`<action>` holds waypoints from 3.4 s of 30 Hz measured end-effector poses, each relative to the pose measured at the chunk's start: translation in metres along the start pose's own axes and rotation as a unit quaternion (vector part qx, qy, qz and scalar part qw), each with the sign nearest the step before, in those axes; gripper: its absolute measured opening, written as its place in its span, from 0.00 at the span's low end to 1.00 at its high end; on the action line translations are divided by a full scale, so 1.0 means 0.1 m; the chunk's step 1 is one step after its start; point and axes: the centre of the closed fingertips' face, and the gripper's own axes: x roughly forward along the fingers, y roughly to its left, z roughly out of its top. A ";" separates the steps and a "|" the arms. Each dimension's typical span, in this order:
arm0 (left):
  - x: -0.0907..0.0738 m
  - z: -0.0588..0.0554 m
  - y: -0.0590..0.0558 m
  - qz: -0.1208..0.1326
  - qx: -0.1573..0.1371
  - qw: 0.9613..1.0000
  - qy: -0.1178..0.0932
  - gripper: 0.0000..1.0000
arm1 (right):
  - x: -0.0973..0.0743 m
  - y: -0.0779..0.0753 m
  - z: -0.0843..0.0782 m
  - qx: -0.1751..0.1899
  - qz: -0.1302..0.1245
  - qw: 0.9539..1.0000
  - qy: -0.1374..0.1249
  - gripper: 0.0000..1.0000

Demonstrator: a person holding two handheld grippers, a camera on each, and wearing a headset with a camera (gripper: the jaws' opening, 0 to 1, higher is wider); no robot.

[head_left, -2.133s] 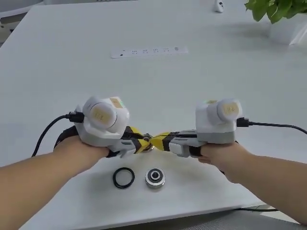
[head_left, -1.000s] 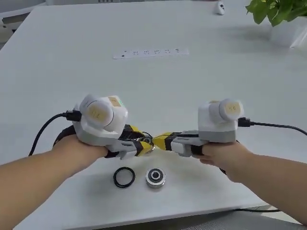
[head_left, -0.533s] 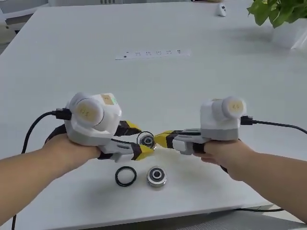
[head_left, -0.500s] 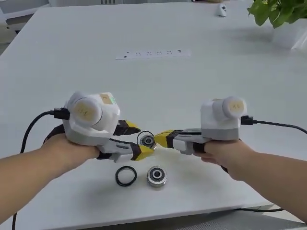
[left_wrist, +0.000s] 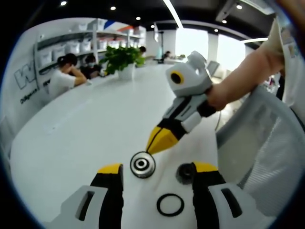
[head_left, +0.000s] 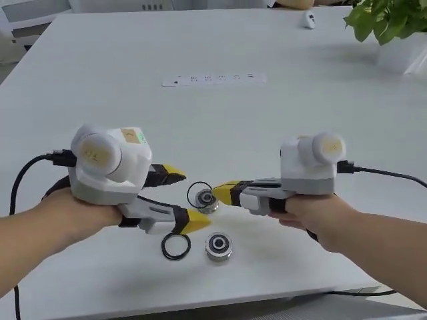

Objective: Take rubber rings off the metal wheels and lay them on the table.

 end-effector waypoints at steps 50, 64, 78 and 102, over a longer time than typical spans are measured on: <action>-0.70 -0.44 -0.16 0.026 -0.031 0.999 0.008 0.74 | 0.24 0.58 -0.45 -0.031 0.095 0.989 0.111 0.00; -0.71 -0.49 -0.16 0.027 -0.034 0.999 0.013 0.74 | 0.29 0.54 -0.53 -0.043 0.089 0.986 0.134 0.00; -0.71 -0.53 -0.16 0.026 -0.035 0.999 0.021 0.73 | 0.31 0.51 -0.57 -0.053 0.080 0.985 0.142 0.00; -0.70 -0.44 -0.22 0.021 -0.027 0.999 0.021 0.73 | 0.23 0.45 -0.32 -0.052 0.055 0.992 0.099 0.15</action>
